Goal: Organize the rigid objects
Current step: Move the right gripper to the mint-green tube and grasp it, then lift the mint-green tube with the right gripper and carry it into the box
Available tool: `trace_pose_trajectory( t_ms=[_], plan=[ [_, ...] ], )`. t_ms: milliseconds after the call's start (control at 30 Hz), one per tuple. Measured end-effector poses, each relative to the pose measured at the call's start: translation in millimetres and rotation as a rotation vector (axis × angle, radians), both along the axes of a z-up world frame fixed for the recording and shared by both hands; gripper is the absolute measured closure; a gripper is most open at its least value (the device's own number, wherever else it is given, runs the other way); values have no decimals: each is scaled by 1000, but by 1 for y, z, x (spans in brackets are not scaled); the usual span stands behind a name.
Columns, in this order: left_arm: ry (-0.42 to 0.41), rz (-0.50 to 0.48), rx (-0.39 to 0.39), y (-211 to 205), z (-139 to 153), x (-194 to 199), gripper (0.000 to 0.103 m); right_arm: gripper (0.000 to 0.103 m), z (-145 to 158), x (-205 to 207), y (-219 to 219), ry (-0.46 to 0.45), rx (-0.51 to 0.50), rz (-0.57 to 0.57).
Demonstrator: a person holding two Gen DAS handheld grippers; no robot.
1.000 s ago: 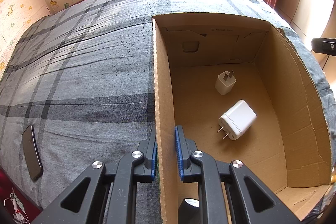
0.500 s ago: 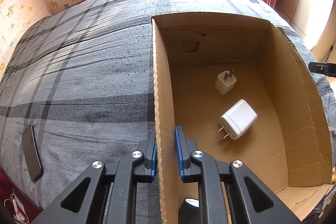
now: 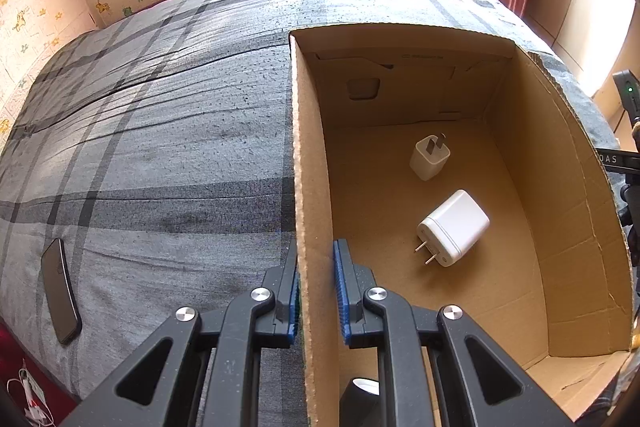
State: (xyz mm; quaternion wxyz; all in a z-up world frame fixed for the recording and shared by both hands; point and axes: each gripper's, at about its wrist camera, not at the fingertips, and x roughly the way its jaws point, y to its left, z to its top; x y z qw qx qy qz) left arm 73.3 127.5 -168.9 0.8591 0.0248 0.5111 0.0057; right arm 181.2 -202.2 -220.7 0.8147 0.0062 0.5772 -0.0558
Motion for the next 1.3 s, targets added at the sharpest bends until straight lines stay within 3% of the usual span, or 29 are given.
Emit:
trace_pose_trajectory(
  t_ms=[233,400,500,533,867,1300],
  plan=[
    [2,-2,9,-3,0,1,87,10,-14,12,-3,31,30,-12],
    [3,-1,5,-2,0,1,87,31,-26,18,-4,59,48,-20],
    [3,-3,13,-2,-1,1,87,72,-28,21,-5,74,93,-5],
    [3,-4,17,-2,-1,1,86,75,-26,21,-4,68,86,-2],
    [0,-6,23,-5,0,0,86,76,-9,14,6,51,80,24],
    [1,-2,12,-4,0,0,86,76,43,-14,19,0,63,63]
  ],
)
